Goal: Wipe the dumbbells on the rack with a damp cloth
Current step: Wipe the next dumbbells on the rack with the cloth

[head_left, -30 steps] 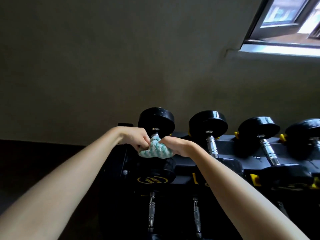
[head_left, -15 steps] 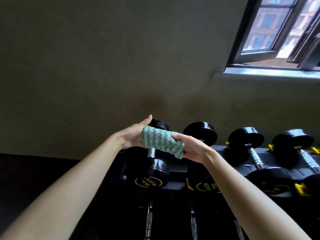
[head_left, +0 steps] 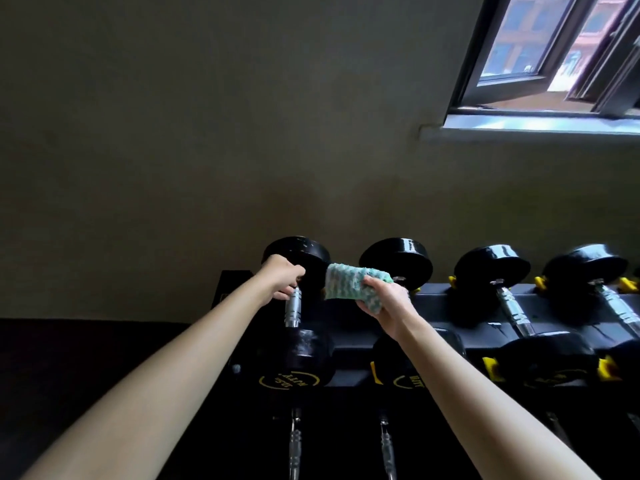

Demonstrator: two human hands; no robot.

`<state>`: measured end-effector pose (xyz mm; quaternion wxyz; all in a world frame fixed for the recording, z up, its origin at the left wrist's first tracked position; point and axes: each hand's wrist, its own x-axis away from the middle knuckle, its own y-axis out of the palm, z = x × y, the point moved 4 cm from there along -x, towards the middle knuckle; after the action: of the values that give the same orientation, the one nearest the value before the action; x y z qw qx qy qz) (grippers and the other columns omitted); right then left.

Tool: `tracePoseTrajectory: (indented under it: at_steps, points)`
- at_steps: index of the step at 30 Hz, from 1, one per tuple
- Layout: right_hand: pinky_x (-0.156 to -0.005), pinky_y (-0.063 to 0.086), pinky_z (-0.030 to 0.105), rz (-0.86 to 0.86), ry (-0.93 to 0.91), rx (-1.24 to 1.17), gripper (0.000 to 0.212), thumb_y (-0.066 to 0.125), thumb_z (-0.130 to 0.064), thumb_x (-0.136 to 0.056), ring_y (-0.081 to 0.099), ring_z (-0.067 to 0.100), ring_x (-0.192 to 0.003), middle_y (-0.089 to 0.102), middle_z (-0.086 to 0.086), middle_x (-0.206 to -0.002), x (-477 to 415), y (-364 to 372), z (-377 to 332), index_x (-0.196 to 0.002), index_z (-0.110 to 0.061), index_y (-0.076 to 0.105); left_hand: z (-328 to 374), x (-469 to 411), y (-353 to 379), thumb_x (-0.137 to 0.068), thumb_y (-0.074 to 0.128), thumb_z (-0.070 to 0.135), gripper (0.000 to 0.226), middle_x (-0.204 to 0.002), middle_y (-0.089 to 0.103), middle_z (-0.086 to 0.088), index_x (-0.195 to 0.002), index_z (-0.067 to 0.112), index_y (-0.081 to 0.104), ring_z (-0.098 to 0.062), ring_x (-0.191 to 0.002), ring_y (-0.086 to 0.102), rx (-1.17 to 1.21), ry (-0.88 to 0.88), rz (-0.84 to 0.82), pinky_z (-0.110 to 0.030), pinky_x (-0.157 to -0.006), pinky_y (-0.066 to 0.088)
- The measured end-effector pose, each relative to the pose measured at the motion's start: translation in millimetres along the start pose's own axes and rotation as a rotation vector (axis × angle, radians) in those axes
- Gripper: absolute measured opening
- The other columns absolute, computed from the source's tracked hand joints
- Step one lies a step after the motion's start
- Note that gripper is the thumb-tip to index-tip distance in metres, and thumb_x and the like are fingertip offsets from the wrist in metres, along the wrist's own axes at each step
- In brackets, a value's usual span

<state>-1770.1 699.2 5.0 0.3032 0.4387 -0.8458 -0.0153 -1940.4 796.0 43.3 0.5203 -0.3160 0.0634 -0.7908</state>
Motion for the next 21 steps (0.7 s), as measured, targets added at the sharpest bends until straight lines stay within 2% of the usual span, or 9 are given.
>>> tracePoseTrajectory:
  at_steps: [3,5,7,9,12,13,15,18,21]
  points:
    - [-0.072,0.048,0.030,0.131,-0.035,0.028,0.010,0.054,-0.010,-0.093,0.058,0.017,-0.077,0.060,0.011,-0.099,-34,6,17,-0.102,-0.007,0.057,-20,-29,-10,-0.090,0.057,0.017,0.017,-0.095,0.053,-0.010,-0.100,0.004,0.054,-0.021,-0.081,0.053,-0.131,-0.086,0.028,-0.031,-0.070,0.050]
    - [-0.085,0.049,0.033,0.234,-0.088,0.150,0.026,0.054,-0.019,-0.093,0.060,0.022,-0.093,0.061,0.011,-0.108,-56,12,27,-0.114,-0.005,0.056,-31,-50,-15,-0.089,0.061,0.025,0.028,-0.101,0.055,-0.011,-0.107,0.004,0.053,-0.021,-0.087,0.055,-0.199,-0.125,-0.008,-0.032,-0.075,0.051]
    - [-0.097,0.042,0.034,0.324,-0.144,0.279,0.035,0.050,-0.026,-0.095,0.056,0.027,-0.111,0.059,0.012,-0.118,-70,20,33,-0.124,-0.006,0.051,-42,-68,-12,-0.087,0.064,0.032,0.043,-0.107,0.060,-0.015,-0.116,0.002,0.052,-0.021,-0.089,0.059,-0.222,-0.162,-0.112,-0.030,-0.069,0.053]
    - [-0.094,0.036,0.027,0.361,-0.167,0.341,0.038,0.045,-0.026,-0.098,0.052,0.028,-0.116,0.056,0.013,-0.122,-83,31,41,-0.131,-0.006,0.045,-51,-84,-6,-0.086,0.066,0.032,0.049,-0.112,0.062,-0.018,-0.121,0.001,0.051,-0.023,-0.089,0.061,-0.207,-0.189,-0.208,-0.027,-0.062,0.052]
    - [-0.094,0.039,0.029,0.305,-0.113,0.330,0.040,0.044,-0.025,-0.098,0.054,0.029,-0.112,0.057,0.014,-0.122,-109,51,59,-0.134,-0.006,0.044,-61,-102,5,-0.086,0.066,0.020,0.024,-0.085,0.064,-0.012,-0.100,0.002,0.058,-0.018,-0.067,0.061,-0.156,-0.188,-0.266,-0.026,-0.057,0.051]
    - [-0.091,0.043,0.031,0.282,-0.091,0.284,0.038,0.044,-0.025,-0.098,0.057,0.026,-0.104,0.059,0.013,-0.116,-115,57,63,-0.130,-0.004,0.047,-64,-105,7,-0.086,0.066,0.016,0.015,-0.075,0.062,-0.009,-0.089,0.003,0.058,-0.014,-0.057,0.059,-0.133,-0.189,-0.271,-0.023,-0.052,0.051]
    - [-0.080,0.046,0.030,0.286,-0.071,0.165,0.032,0.044,-0.023,-0.098,0.057,0.019,-0.088,0.059,0.008,-0.101,-123,63,68,-0.122,-0.003,0.053,-70,-113,9,-0.086,0.066,0.012,0.015,-0.067,0.059,-0.007,-0.076,0.008,0.055,-0.010,-0.047,0.056,-0.085,-0.198,-0.291,-0.019,-0.046,0.049]
    - [-0.088,0.044,0.031,0.326,-0.166,0.253,0.031,0.043,-0.026,-0.098,0.054,0.018,-0.094,0.058,0.005,-0.102,-117,64,62,-0.121,-0.008,0.055,-76,-118,8,-0.085,0.066,0.010,0.014,-0.060,0.062,-0.004,-0.076,0.008,0.056,-0.010,-0.043,0.058,-0.032,-0.205,-0.316,-0.019,-0.046,0.050]
    - [-0.090,0.037,0.019,0.282,-0.334,0.353,0.033,0.042,-0.023,-0.099,0.052,0.015,-0.107,0.058,0.003,-0.115,-96,74,47,-0.128,-0.009,0.053,-77,-119,6,-0.084,0.068,0.011,0.015,-0.066,0.062,-0.007,-0.093,0.005,0.058,-0.008,-0.036,0.058,-0.006,-0.216,-0.345,-0.022,-0.045,0.052]
